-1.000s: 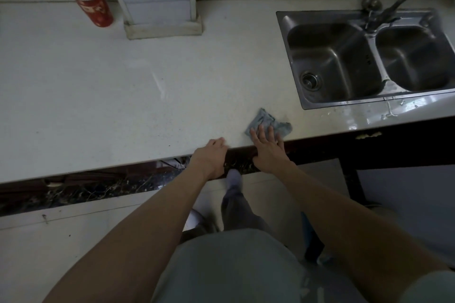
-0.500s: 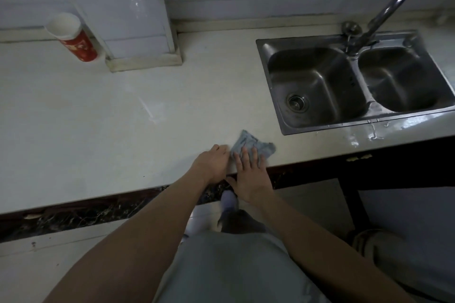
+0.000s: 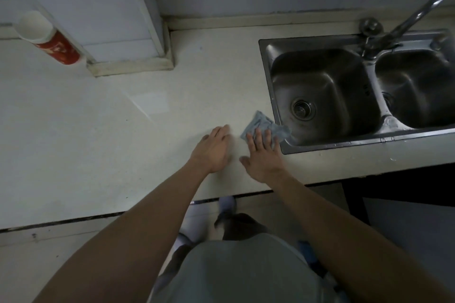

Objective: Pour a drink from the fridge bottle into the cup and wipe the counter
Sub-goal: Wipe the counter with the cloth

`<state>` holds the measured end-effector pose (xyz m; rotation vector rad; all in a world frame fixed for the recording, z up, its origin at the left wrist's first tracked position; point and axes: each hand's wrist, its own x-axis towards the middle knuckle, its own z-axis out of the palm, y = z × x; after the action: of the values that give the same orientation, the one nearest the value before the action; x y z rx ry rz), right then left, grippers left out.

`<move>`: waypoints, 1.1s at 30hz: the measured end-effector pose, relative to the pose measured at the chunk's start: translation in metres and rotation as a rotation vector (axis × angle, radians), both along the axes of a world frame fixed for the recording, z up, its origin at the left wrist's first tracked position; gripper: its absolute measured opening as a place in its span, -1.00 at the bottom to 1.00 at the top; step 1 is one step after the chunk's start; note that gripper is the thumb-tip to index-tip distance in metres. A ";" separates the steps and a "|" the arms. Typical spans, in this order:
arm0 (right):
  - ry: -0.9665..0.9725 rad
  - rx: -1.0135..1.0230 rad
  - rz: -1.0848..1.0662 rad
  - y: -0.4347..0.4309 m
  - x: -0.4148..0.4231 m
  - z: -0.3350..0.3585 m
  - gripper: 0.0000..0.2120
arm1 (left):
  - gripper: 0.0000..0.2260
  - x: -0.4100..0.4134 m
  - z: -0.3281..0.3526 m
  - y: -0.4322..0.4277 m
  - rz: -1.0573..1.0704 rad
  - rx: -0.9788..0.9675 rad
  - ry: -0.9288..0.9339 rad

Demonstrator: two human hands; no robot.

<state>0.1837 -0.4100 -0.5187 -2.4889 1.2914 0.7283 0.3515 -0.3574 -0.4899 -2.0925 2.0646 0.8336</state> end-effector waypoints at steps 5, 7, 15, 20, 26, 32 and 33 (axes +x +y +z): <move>0.013 0.027 0.071 -0.080 0.024 -0.002 -0.24 | -0.46 0.022 -0.004 -0.034 0.099 -0.066 0.020; 0.011 0.015 0.101 -0.112 0.037 -0.003 -0.21 | -0.48 0.034 -0.005 -0.046 0.139 -0.076 0.000; 0.012 0.020 0.174 -0.231 0.107 -0.001 -0.18 | -0.57 0.058 -0.004 -0.078 0.254 0.070 0.061; -0.013 0.018 0.184 -0.284 0.142 -0.005 -0.17 | -0.54 0.066 -0.006 -0.077 0.224 0.131 0.099; -0.023 0.007 0.197 -0.320 0.170 -0.004 -0.20 | -0.51 0.071 -0.004 -0.072 0.244 0.129 0.160; -0.054 0.077 0.044 -0.310 0.203 -0.004 -0.16 | -0.51 0.070 0.004 -0.073 0.218 0.105 0.136; -0.073 0.114 0.042 -0.308 0.210 -0.004 -0.16 | -0.51 0.069 0.005 -0.073 0.221 0.104 0.135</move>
<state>0.3939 -0.7178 -0.5228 -2.4340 1.1429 0.6936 0.4208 -0.4305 -0.4850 -2.2942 1.8245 1.1151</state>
